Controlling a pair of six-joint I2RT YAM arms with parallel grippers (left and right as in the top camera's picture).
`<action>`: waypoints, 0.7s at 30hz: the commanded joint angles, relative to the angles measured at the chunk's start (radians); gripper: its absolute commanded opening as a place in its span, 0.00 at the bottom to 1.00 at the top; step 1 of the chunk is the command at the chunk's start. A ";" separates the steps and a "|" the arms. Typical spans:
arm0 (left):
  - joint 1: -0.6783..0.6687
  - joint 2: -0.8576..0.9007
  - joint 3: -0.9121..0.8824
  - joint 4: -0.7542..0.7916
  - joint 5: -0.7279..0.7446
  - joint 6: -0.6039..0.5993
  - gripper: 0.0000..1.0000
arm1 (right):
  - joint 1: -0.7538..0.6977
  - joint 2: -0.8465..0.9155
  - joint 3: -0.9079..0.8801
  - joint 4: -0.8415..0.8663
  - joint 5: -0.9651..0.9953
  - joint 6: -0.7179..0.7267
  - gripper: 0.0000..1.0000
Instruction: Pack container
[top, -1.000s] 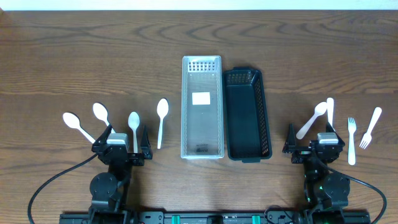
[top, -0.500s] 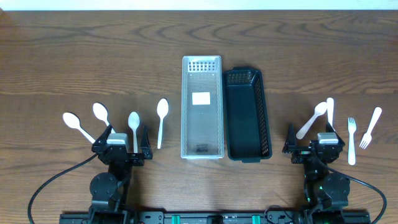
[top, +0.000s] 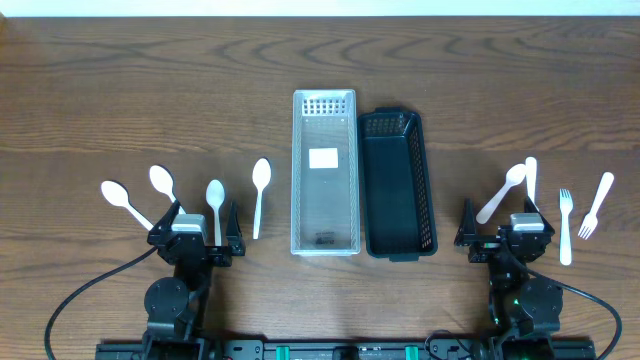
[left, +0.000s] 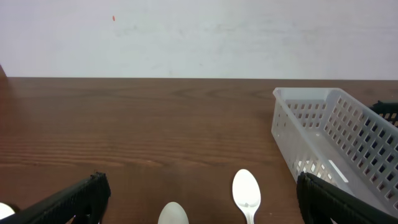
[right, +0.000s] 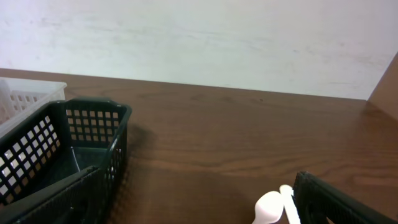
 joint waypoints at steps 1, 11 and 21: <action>0.006 -0.006 -0.030 -0.018 -0.001 -0.001 0.98 | 0.015 -0.002 -0.002 -0.005 -0.005 -0.011 0.99; 0.006 0.036 0.039 -0.079 -0.001 -0.233 0.98 | 0.014 0.039 0.038 -0.064 -0.004 0.088 0.99; 0.006 0.554 0.557 -0.250 -0.002 -0.264 0.98 | -0.022 0.475 0.484 -0.325 0.056 0.120 0.99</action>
